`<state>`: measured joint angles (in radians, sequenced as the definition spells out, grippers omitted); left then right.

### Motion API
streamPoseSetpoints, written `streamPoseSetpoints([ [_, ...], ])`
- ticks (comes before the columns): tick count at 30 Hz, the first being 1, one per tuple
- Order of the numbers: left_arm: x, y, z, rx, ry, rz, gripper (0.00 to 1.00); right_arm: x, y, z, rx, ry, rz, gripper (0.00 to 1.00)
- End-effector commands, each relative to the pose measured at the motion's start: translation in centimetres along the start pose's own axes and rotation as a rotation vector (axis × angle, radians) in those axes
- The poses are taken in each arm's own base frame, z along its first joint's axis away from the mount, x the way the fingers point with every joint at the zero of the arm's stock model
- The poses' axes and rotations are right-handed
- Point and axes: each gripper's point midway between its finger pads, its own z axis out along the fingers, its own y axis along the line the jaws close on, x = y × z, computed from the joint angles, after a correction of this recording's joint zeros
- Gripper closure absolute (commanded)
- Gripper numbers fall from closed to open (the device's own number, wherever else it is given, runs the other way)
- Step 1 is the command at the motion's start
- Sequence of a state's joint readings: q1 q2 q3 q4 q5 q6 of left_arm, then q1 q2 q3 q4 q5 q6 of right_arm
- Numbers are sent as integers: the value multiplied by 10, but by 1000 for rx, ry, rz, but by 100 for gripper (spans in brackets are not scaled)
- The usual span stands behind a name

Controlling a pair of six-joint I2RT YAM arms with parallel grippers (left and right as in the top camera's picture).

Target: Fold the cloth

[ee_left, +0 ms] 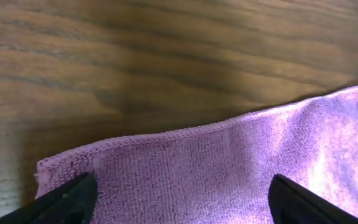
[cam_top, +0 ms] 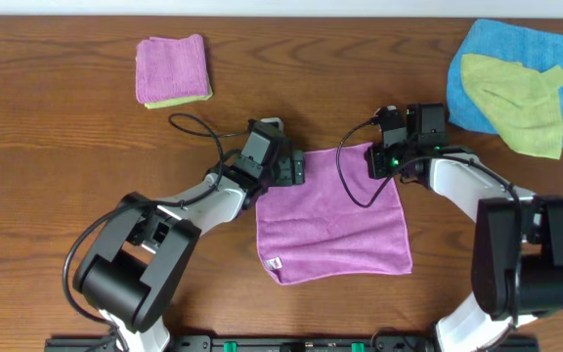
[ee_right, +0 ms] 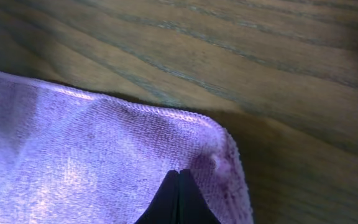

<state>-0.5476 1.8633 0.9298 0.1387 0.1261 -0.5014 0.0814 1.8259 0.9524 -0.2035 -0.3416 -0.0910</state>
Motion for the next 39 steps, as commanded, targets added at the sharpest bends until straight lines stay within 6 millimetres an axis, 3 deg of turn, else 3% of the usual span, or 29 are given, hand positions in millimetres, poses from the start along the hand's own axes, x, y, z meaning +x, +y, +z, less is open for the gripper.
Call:
streamPoseSetpoints([
  [1,6,13,8,-52,13,-2,33,-2,-6,1,26,-1,-22,99],
  [2,5,14,8,-55,11,-2,41,-2,-6,1,26,-1,-22,99],
  [3,5,15,8,-60,10,-1,42,-1,-6,1,25,0,-21,99],
  [8,0,18,8,-83,-16,-1,22,10,-9,11,26,38,-8,99],
  [14,-2,25,7,-117,-30,1,30,37,-22,34,58,121,47,99],
  [17,-5,28,7,-138,-45,2,21,35,-30,33,108,115,45,99],
  [20,-8,31,6,-157,-64,1,20,33,-49,29,219,105,97,99],
  [23,-14,27,6,-139,-88,-2,9,35,-52,28,232,110,128,99],
  [32,-20,23,17,-102,-134,-128,7,51,-51,26,247,161,262,99],
  [39,-25,27,22,-107,-146,-133,6,47,-81,15,431,128,259,99],
])
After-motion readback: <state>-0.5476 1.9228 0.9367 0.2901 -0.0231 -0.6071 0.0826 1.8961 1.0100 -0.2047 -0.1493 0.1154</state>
